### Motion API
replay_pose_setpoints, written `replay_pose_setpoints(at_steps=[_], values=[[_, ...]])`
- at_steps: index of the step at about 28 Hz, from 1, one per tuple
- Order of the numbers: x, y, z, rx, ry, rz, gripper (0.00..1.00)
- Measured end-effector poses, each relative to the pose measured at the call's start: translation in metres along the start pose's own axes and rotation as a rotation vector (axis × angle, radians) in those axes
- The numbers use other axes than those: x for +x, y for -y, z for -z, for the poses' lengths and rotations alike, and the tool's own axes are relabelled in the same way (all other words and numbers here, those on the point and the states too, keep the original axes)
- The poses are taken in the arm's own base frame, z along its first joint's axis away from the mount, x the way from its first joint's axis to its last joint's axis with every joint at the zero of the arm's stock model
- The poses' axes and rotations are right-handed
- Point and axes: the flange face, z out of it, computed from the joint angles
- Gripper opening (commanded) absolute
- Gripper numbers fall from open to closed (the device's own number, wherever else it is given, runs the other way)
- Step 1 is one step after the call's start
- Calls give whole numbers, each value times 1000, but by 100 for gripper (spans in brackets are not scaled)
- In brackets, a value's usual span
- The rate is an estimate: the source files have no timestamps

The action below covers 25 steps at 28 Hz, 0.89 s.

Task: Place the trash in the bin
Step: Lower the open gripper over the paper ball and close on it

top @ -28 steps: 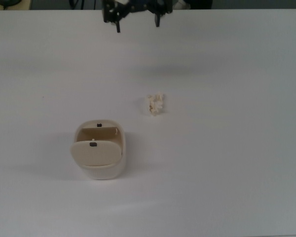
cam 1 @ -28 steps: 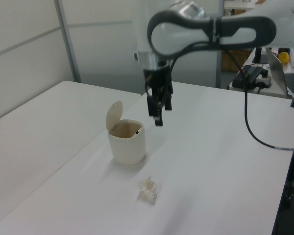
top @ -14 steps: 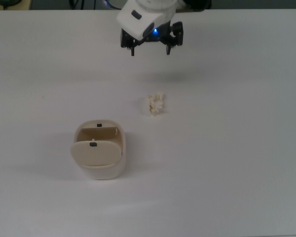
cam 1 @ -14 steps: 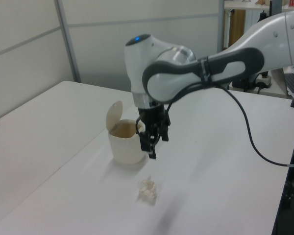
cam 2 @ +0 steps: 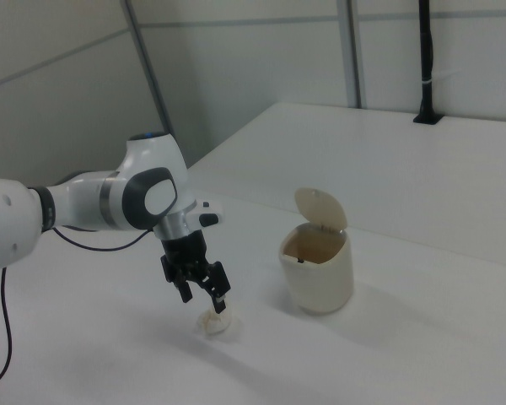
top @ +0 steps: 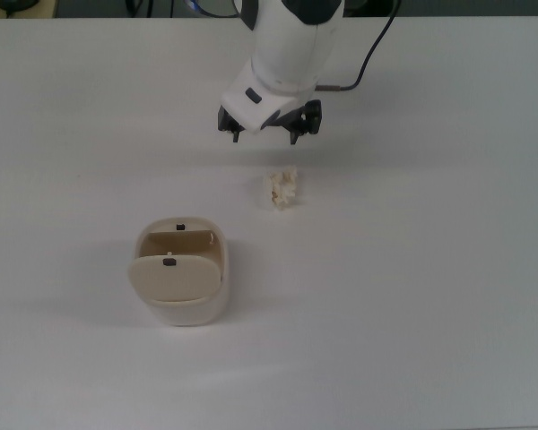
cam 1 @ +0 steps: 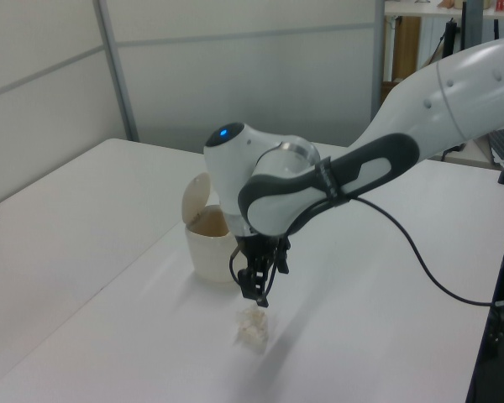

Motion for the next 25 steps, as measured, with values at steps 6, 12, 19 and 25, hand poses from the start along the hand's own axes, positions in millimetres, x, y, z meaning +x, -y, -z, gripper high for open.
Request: replay_pose_setpoints(at_steps=[6,12,19,25], values=[[10,23,-32,-52,-4,-13,100],[17,42,-53,-72,-23,-35,100],[20,52,-65,-95,-39,-59,99],[25,55,-78,-119,-54,-88,78]])
